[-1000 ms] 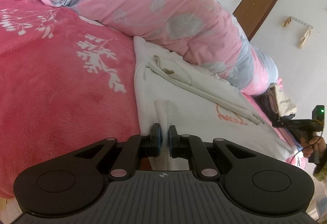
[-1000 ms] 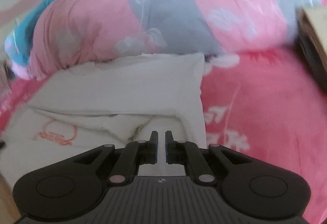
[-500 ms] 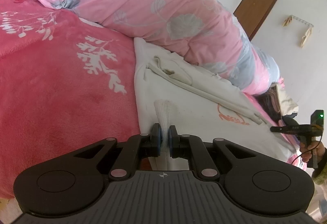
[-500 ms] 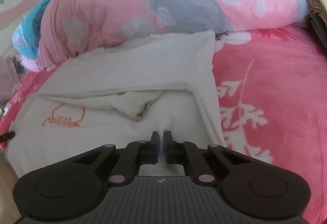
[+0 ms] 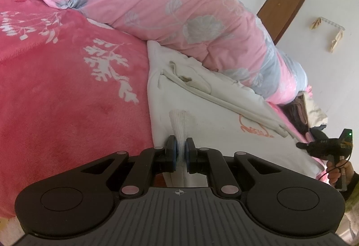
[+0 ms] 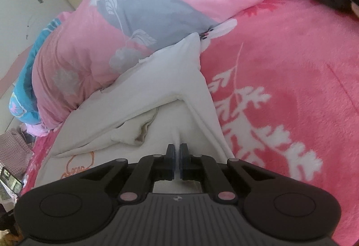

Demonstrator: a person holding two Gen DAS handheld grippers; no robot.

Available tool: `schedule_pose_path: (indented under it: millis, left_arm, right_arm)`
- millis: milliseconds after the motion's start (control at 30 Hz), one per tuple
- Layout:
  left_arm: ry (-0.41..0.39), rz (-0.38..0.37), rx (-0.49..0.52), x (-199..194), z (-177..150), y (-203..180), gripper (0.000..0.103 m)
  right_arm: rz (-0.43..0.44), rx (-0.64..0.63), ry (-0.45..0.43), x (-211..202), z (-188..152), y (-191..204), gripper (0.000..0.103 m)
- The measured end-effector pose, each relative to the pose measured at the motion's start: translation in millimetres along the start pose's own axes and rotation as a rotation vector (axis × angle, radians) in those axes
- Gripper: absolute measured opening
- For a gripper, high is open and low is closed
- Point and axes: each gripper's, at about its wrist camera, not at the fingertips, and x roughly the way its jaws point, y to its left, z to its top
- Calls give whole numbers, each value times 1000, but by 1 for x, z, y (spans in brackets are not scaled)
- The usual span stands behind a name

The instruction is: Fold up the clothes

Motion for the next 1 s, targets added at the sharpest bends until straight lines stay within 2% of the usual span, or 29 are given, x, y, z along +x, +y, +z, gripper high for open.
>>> schedule_pose_path:
  millis: [267,333,467,567,600,633,800,1000]
  left_arm:
    - [0,-29,-22,-1,0,4,8]
    - [2,-35,-28,-1,0,5,8]
    - [-1,-13,9,0,-1,-1,8]
    - [-15,21,76,-2,-3,-11,6]
    - [-26,26,91,-5,-4,-15,5]
    - [-39,29,105,-8,-4,-18,5]
    - [-123,24,161,-34,-1,-38,4]
    - [-312,-40,272,-86,25,-84,4]
  right_arm:
    - [13,34,43,1,6,0,16]
    - [15,30,52,3,7,2,24]
    - [-23,-12,64,8,7,12,25]
    - [-90,-121,54,8,2,30,15]
    - [-103,-148,47,6,0,37,5]
    - [-112,-163,36,3,-2,42,5]
    - [-75,-169,-101,-42,-3,63,3]
    - [5,-227,-322,-126,0,101,2]
